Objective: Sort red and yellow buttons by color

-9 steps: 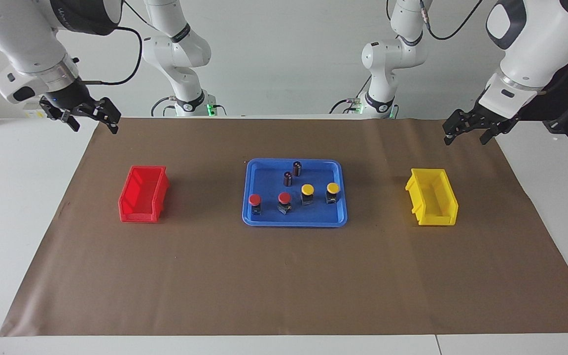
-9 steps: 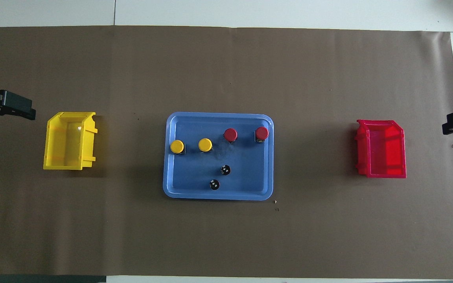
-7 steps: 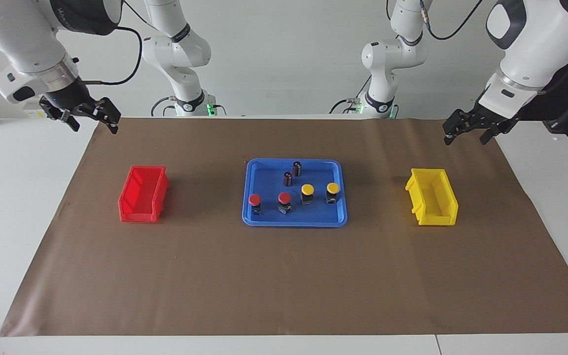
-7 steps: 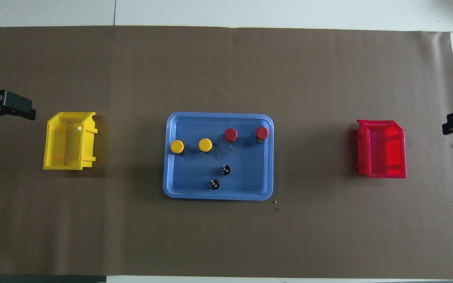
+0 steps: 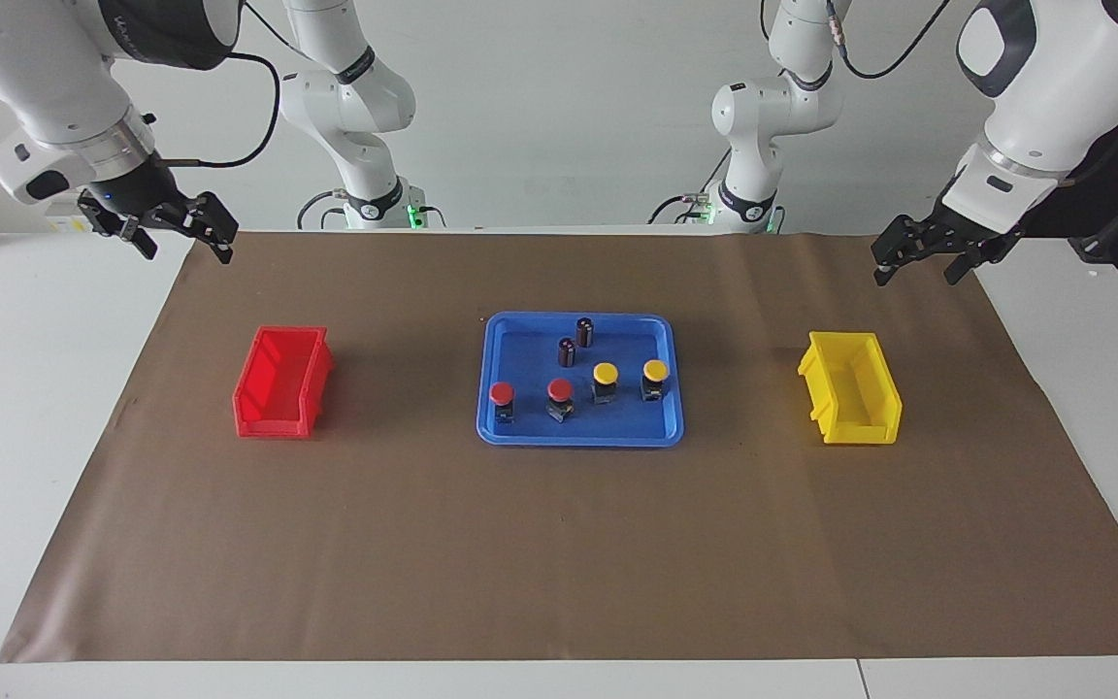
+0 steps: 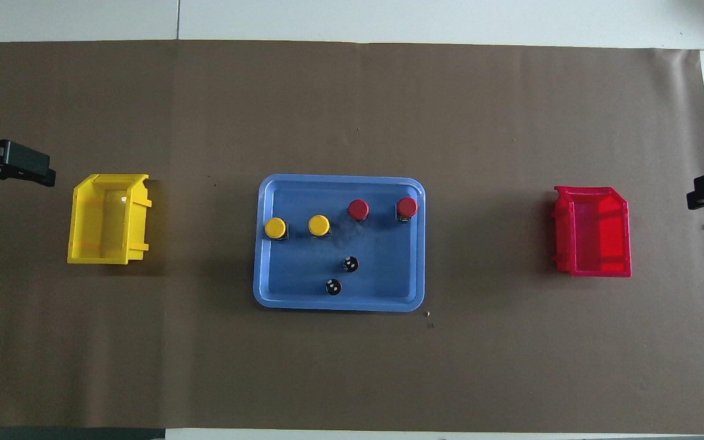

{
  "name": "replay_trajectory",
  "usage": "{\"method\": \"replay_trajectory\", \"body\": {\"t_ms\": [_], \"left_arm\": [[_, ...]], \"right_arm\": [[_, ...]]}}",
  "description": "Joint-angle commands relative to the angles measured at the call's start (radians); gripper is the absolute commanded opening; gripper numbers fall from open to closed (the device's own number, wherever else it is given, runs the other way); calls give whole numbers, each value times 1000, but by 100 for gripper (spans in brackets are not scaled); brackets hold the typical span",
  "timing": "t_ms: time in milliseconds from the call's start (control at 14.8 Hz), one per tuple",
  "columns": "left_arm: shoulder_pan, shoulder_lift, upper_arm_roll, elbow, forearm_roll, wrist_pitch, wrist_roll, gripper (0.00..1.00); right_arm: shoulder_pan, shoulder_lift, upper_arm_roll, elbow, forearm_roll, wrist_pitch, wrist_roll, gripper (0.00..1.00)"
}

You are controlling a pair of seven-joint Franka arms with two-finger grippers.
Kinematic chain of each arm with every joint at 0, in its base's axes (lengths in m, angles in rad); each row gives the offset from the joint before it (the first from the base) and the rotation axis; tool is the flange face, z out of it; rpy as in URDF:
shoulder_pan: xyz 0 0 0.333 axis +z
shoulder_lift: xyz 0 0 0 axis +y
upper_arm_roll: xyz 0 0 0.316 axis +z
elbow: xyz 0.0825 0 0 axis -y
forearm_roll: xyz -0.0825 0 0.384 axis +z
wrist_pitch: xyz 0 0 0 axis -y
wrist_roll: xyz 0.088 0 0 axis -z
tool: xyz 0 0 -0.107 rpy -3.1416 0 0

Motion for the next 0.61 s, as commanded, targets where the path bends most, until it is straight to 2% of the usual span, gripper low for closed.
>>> {"method": "replay_trajectory", "body": {"t_ms": [0,135,270,539], "left_arm": [[6,-25,1,-23,-11,-11,9,100],[6,-25,1,-23,-11,-11,9,100],[6,-25,1,-23,-11,-11,9,100],[6,-25,1,-23,-11,-11,9,100]], "right_arm": [[13,-10,7,-13,-11,13,-17,100],[68,7,7,10,-4,24,0,100],[131,59,16,43,44,50,132,100],[327,191,29,52,69,243,393,100]]}}
